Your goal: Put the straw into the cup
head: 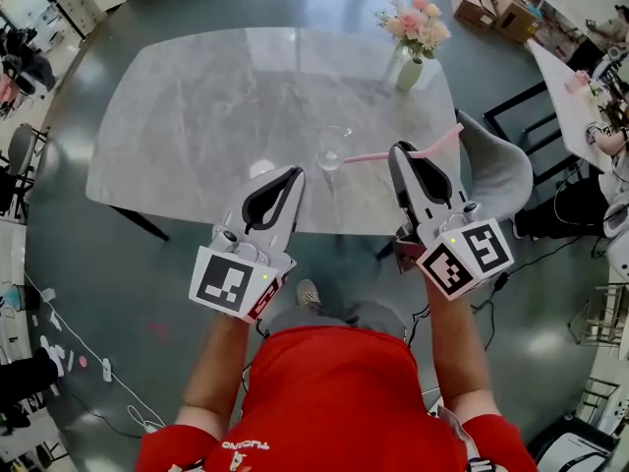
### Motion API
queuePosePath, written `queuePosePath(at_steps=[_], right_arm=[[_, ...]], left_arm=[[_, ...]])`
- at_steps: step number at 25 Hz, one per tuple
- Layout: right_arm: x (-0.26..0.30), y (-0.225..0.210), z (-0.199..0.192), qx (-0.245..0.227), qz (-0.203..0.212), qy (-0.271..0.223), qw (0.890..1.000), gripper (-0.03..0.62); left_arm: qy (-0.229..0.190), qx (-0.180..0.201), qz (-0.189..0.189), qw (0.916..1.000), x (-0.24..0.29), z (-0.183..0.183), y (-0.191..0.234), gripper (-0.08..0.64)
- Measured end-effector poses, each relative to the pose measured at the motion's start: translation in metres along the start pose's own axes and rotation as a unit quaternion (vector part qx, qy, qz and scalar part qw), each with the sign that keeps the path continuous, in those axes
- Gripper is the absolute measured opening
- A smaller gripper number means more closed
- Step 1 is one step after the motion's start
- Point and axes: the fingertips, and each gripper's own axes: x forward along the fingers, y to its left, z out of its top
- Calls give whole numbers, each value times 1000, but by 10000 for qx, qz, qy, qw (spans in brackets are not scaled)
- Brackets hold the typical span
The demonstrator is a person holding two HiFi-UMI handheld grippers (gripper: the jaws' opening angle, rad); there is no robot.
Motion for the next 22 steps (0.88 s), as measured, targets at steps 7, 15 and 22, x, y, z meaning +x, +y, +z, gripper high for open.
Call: queuePosePath(at_steps=[7, 15, 22], right_arm=[[25, -22, -21, 18, -214, 161, 9996, 23], [57, -45, -60, 60, -259, 508, 9984, 23], [80, -55, -91, 82, -81, 745, 9972, 23]], left_arm=[[51, -32, 68, 10000, 12, -14, 13, 6], [65, -176, 453, 9988, 25, -43, 31, 5], [218, -304, 673, 9970, 40, -70, 38, 6]])
